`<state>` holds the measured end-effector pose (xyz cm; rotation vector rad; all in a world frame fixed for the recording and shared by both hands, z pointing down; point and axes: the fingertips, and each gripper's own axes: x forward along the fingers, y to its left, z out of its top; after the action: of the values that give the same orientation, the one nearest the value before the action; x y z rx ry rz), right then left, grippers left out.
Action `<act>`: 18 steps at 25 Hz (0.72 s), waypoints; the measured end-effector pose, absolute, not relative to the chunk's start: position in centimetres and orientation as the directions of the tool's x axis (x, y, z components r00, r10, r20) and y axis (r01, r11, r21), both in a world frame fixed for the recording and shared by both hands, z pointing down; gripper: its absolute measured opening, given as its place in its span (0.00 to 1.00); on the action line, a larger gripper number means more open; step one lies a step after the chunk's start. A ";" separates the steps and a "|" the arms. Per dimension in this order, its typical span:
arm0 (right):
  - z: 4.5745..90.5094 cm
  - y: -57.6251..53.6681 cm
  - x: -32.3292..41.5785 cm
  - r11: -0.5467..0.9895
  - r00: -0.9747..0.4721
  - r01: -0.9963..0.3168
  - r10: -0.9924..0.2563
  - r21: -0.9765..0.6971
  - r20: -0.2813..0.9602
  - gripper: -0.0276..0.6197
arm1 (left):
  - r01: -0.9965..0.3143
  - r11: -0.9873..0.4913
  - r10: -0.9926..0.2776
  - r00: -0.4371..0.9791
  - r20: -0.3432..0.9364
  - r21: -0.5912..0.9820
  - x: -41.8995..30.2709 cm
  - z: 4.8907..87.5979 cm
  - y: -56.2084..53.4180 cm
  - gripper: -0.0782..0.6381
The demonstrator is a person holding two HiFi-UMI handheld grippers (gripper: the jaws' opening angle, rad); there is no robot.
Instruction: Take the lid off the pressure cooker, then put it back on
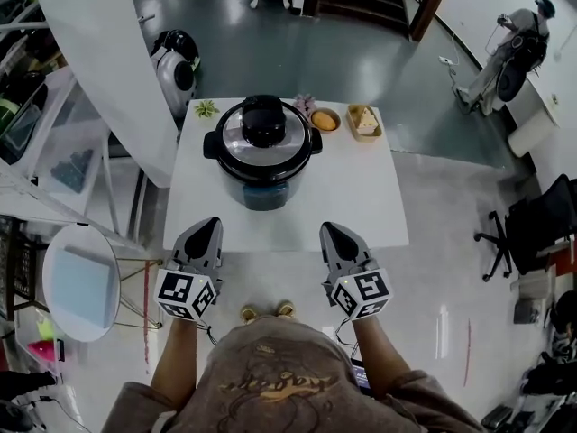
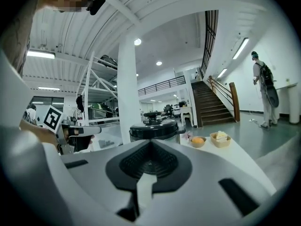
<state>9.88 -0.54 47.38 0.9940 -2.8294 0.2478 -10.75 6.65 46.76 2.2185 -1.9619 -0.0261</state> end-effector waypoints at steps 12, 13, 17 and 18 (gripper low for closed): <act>47.3 -0.5 9.7 0.795 -0.793 -0.600 -0.579 -0.085 0.188 0.03 | -0.986 -0.112 -0.986 0.126 0.112 0.125 -9.9 45.8 6.3 0.12; 47.2 -0.5 9.6 0.797 -0.796 -0.598 -0.576 -0.086 0.186 0.03 | -0.986 -0.111 -0.986 0.125 0.113 0.126 -9.8 45.8 6.3 0.12; 47.0 -0.7 9.4 0.805 -0.804 -0.587 -0.566 -0.090 0.180 0.03 | -0.986 -0.110 -0.985 0.125 0.119 0.125 -9.4 45.8 6.4 0.12; 46.9 -0.7 9.4 0.807 -0.806 -0.584 -0.564 -0.090 0.179 0.03 | -0.986 -0.109 -0.985 0.125 0.121 0.128 -9.4 45.8 6.5 0.12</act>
<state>9.44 -0.72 46.91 0.9101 -2.8482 0.2122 -9.37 6.51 45.84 2.2165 -1.9693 0.0076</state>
